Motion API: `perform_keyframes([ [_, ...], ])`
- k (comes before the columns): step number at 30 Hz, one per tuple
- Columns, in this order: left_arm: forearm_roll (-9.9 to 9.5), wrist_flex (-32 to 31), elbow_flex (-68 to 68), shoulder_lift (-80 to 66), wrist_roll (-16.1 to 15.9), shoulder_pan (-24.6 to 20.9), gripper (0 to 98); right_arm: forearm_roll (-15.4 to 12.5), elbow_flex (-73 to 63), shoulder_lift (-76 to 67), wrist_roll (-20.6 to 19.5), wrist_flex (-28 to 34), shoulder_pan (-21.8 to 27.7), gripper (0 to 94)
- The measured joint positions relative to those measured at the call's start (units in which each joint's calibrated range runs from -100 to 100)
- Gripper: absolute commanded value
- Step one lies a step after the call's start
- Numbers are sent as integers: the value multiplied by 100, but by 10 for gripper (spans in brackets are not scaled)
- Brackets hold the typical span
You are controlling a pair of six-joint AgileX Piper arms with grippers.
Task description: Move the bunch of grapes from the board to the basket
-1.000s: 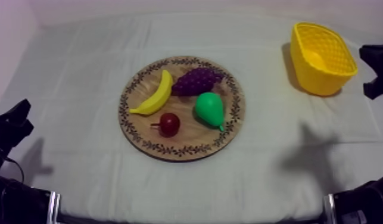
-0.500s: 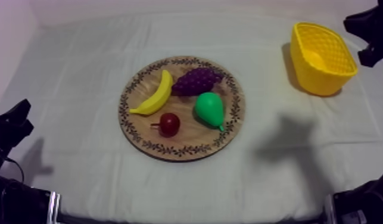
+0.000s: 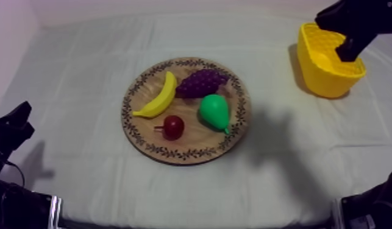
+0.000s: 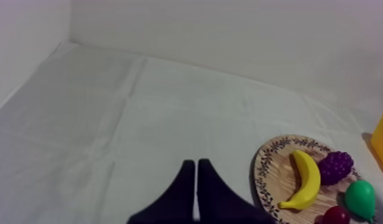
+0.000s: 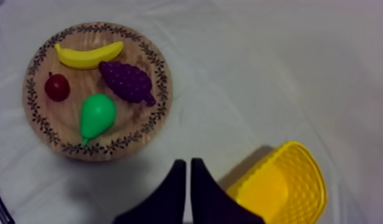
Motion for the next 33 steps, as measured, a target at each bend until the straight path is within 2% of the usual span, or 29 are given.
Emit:
perform_keyframes([
  [7, 0, 0, 0, 0, 0, 0, 1, 55, -507, 531, -14, 177, -152, 5],
  [20, 0, 0, 0, 0, 0, 0, 1, 14, -1976, 1920, 170, 960, -243, 29],
  [33, 0, 0, 0, 0, 0, 0, 1, 70, -3333, 3564, 399, 1213, -280, 70],
])
